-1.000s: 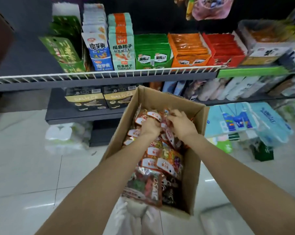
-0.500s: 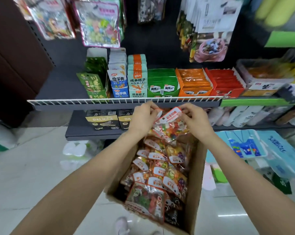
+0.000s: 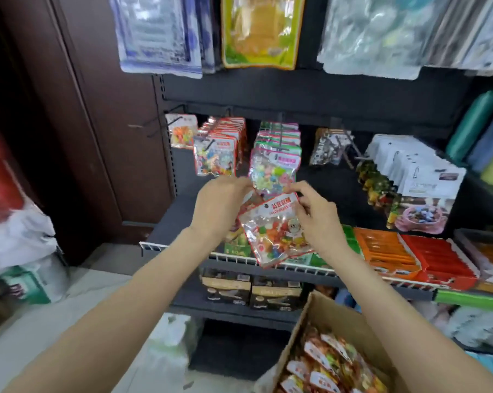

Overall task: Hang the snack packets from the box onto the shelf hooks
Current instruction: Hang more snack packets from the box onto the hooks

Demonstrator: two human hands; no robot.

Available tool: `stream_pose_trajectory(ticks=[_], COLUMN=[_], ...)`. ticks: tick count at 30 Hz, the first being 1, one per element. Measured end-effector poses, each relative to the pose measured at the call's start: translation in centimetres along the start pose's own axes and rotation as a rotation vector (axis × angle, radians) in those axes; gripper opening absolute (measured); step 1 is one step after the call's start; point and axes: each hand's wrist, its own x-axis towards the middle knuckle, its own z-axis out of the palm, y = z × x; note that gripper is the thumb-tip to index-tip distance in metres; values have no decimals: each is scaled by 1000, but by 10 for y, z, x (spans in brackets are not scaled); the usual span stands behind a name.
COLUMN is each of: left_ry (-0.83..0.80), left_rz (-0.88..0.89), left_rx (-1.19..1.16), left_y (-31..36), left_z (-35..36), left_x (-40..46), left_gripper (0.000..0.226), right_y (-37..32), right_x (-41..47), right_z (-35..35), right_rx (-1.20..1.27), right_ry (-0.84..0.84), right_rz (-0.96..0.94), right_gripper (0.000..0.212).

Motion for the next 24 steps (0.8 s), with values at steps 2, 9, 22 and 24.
stream_pose_trajectory(ticks=[2,9,22,24], left_ry=[41,30,-28,-34], left_rz=[3,-101,130,124], left_rx=[31,-71,115,59], left_y=[-33,-132,-214,-217], left_z=[-11,-32,-30,-27], left_x=[14,50,76,77], left_gripper=[11,18,33,29], right_y=[-14,-52,-78,-77], right_x=[22,85,135,137], right_z=[23,99,171,174], right_rx=[-39,30,141,68], right_ry=[21,173,416,433], right_rz=[9,94,264,247], right_gripper=[23,28,30,30])
